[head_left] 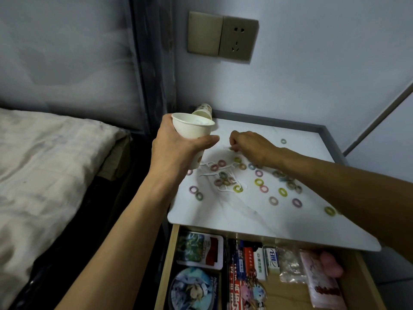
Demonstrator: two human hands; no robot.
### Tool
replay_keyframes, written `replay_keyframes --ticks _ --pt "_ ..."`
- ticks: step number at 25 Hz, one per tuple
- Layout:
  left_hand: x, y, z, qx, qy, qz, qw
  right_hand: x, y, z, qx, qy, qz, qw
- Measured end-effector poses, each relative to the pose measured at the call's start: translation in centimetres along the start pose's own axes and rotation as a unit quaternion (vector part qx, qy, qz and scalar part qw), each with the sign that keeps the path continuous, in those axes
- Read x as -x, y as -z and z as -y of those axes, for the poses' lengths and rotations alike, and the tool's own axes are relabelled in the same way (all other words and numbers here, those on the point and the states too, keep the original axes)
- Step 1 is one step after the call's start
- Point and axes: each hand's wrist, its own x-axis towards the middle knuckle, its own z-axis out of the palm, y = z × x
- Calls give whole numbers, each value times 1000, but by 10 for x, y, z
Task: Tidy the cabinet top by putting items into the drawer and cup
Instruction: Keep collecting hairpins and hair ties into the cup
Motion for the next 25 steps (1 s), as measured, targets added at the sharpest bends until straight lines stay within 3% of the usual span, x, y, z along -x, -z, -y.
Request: replay_keyframes --ticks 4,11,18,22,25 --pt "3 -1 -2 13 3 4 1000 17 14 16 -68 55 24 996" --pt "6 0 0 4 -8 8 1000 31 -8 24 -67 12 -16 998" --pt "3 2 1 2 -6 7 1000 28 -9 18 -31 -5 23 999" --pt "3 1 2 -1 -8 16 1000 28 19 13 -115 -39 -10 993" --pt "4 -1 6 -22 -9 19 1000 26 60 24 -255 -39 -79 963"
